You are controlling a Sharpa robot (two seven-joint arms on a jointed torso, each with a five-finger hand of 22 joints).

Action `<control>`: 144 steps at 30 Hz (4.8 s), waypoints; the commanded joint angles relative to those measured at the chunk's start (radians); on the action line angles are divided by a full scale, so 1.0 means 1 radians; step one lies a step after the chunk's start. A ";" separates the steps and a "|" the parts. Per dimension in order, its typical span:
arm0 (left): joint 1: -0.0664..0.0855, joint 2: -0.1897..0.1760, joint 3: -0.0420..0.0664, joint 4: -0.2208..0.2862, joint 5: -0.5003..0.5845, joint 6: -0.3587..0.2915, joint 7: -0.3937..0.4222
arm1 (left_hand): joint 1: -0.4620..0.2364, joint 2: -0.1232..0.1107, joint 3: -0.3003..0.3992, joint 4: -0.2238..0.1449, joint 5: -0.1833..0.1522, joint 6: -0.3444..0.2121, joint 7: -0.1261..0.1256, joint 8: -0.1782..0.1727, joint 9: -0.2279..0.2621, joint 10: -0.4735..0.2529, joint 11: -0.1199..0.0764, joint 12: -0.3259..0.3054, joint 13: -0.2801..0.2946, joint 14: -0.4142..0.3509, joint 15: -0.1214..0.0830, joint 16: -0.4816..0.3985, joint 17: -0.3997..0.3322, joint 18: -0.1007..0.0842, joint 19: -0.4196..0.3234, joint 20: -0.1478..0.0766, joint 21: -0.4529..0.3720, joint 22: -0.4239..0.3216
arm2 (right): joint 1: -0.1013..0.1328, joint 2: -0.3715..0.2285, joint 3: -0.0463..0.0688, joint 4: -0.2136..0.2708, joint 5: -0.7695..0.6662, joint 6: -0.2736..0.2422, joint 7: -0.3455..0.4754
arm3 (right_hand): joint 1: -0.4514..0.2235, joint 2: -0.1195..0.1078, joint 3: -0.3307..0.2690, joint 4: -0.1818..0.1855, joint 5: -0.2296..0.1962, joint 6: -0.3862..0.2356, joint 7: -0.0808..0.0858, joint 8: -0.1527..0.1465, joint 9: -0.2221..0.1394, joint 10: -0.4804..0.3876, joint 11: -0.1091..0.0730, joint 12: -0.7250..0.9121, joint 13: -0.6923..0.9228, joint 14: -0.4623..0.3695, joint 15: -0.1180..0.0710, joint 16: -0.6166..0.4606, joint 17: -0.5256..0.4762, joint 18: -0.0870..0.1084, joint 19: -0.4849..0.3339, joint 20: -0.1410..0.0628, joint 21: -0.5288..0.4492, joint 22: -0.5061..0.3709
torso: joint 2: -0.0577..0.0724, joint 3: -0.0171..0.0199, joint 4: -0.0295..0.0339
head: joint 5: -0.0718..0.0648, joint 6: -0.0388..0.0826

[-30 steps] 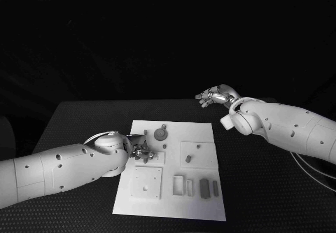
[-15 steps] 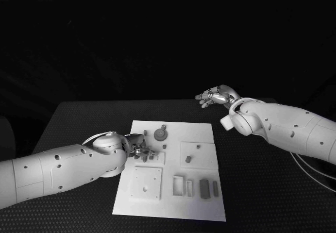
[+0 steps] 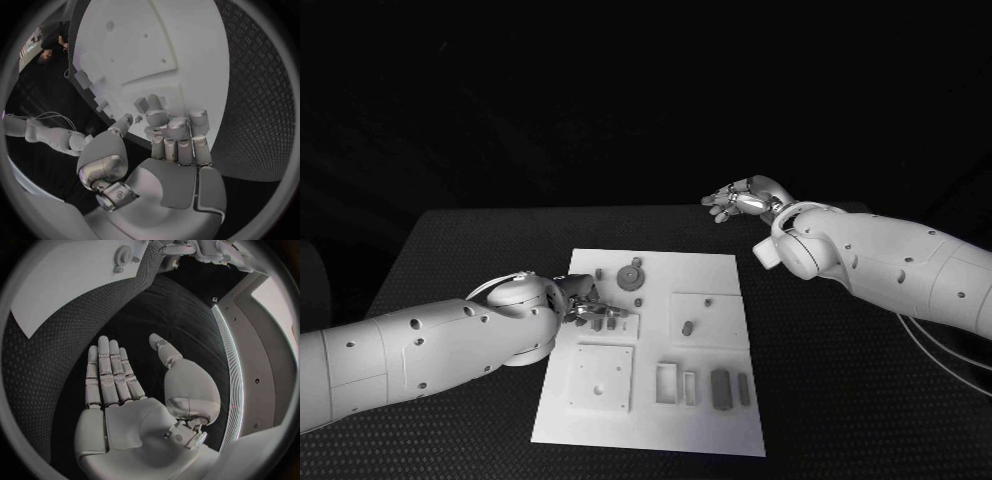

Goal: Assemble the parts on the task board

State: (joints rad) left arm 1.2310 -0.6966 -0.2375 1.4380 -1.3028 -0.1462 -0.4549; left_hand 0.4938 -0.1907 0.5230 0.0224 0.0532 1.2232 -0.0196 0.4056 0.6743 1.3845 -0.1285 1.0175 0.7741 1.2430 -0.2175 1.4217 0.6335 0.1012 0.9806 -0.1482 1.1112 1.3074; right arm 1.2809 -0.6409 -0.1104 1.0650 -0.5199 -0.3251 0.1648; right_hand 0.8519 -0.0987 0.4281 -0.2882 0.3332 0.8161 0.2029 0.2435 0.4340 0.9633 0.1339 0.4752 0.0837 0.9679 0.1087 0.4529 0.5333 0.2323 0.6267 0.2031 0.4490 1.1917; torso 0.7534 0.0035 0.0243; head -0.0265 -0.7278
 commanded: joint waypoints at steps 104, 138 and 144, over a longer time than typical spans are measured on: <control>0.075 0.245 0.088 -0.544 0.249 0.321 0.116 | 0.230 0.186 -0.114 -0.212 0.225 -0.219 0.088 -0.034 0.044 -0.052 0.088 -0.415 -0.047 -0.099 0.080 -0.227 0.071 -0.068 -0.091 -0.077 -0.218 0.022 | -0.006 0.029 0.000 -0.035 0.000 0.024 0.005 | -0.007 0.002 0.006 0.004 0.013 -0.005 0.005 0.008 -0.003 0.011 0.000 -0.003 -0.005 -0.006 0.003 -0.004 -0.003 -0.009 -0.008 0.002 -0.009 0.008 | 0.002 -0.0006 -0.0052 | -0.003 0.022; 0.074 0.234 0.089 -0.536 0.326 0.295 0.115 | 0.416 0.228 0.084 -0.218 0.069 -0.146 0.069 -0.028 0.121 -0.006 0.076 -0.396 -0.063 -0.066 0.078 -0.195 0.050 -0.073 -0.066 -0.081 -0.192 0.021 | -0.007 0.031 0.000 -0.035 0.000 0.024 0.006 | -0.009 0.002 0.005 0.004 0.013 -0.006 0.005 0.008 -0.004 0.011 0.000 -0.003 -0.006 -0.006 0.003 -0.004 -0.003 -0.009 -0.008 0.003 -0.010 0.009 | 0.002 -0.0008 -0.0042 | -0.004 0.022; 0.074 0.209 0.090 -0.513 0.397 0.290 0.100 | 0.421 0.228 0.088 -0.222 0.081 -0.128 0.061 -0.015 0.152 0.007 0.071 -0.389 -0.063 -0.055 0.073 -0.186 0.050 -0.071 -0.059 -0.084 -0.180 0.022 | -0.007 0.029 0.000 -0.036 0.000 0.023 0.007 | -0.010 0.002 0.005 0.005 0.013 -0.006 0.005 0.009 -0.004 0.010 0.000 -0.002 -0.006 -0.006 0.003 -0.004 -0.003 -0.009 -0.008 0.003 -0.010 0.010 | 0.002 -0.0003 -0.0046 | -0.002 0.022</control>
State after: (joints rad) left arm 1.3045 -0.4826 -0.1483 0.9147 -0.9791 0.1584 -0.3466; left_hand 0.9012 0.0329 0.6083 -0.1981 0.1301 1.0640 0.0633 0.3845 0.7621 1.3822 -0.0575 0.6225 0.7118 1.1818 -0.1471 1.2321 0.6838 0.0305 0.9170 -0.1266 0.9253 1.3080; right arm 1.2744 -0.6118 -0.1104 1.0294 -0.5192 -0.3154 0.1642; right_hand 0.8519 -0.0987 0.4308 -0.2855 0.3408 0.8135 0.2054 0.2467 0.4310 0.9704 0.1339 0.4752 0.0794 0.9681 0.1085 0.4528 0.5313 0.2324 0.6230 0.2068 0.4450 1.1995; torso 0.7555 0.0029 0.0199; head -0.0292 -0.7061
